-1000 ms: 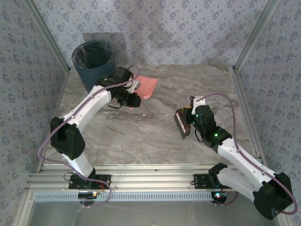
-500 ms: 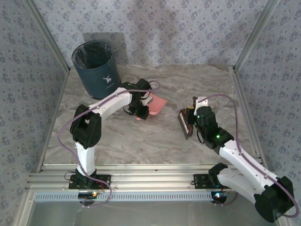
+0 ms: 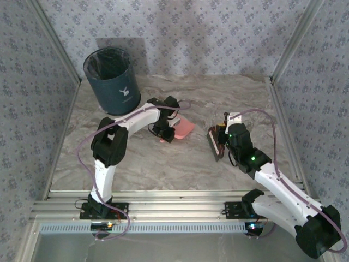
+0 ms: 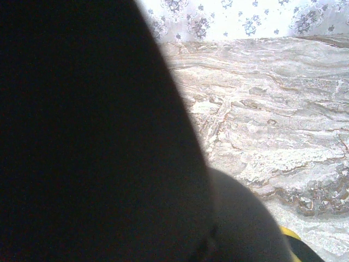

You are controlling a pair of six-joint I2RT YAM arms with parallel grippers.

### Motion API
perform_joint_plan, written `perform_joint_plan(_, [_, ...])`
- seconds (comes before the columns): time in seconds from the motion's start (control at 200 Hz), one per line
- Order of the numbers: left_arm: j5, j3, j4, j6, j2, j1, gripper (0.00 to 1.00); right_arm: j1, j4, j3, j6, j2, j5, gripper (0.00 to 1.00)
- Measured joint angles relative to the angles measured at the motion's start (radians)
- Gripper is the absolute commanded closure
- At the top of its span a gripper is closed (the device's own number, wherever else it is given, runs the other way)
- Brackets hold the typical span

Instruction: Sweep away the paper scraps from the table

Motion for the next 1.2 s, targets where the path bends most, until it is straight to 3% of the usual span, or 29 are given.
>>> perform_joint_plan(0.31, [-0.005, 0.0, 0.005, 0.008, 0.019, -0.005, 1.0, 0.0, -0.006, -0.011, 0.0, 0.0, 0.0, 1.0])
perform_joint_plan(1.199, [-0.053, -0.043, 0.034, 0.026, 0.035, -0.006, 0.64, 0.0, -0.006, -0.016, 0.0, -0.004, 0.0, 1.0])
